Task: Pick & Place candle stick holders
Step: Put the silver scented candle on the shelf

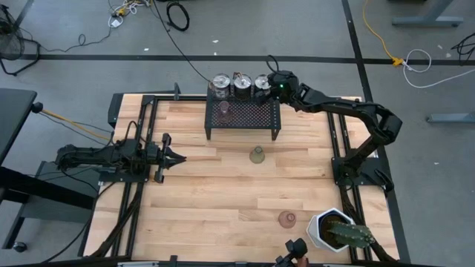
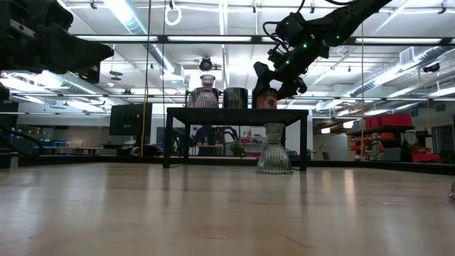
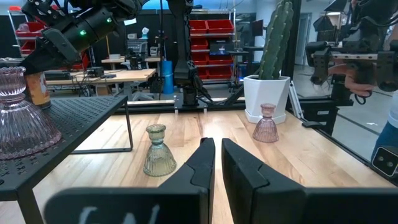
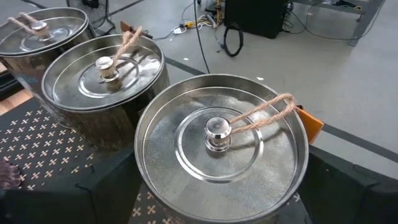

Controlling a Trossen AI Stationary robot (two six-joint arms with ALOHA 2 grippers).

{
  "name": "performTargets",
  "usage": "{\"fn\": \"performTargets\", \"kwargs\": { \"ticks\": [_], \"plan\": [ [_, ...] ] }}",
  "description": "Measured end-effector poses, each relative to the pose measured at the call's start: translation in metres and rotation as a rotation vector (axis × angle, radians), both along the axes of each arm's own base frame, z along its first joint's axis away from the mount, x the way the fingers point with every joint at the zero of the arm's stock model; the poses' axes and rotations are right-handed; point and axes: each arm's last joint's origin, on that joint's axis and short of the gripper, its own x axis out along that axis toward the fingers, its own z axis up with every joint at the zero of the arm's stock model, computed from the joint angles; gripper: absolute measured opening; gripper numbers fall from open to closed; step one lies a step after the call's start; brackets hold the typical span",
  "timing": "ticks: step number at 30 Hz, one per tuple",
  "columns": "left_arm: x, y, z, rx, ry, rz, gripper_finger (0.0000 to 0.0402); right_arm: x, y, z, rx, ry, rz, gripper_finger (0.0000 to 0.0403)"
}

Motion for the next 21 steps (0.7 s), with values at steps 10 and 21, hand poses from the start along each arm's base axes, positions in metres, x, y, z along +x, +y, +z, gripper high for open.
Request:
{"fn": "performTargets", "kwargs": {
  "ticks": [10, 21],
  "plan": [
    [0.0000, 0.0000, 0.0000, 0.000, 0.000, 0.000, 0.0034, 0.0000, 0.0001, 0.0001, 0.000, 0.000, 0.005, 0.0366],
    [0.0000, 0.0000, 0.0000, 0.000, 0.000, 0.000, 0.0034, -0.0001, 0.0002, 0.0003, -0.025, 0.032, 0.027, 0.0366]
  ]
}}
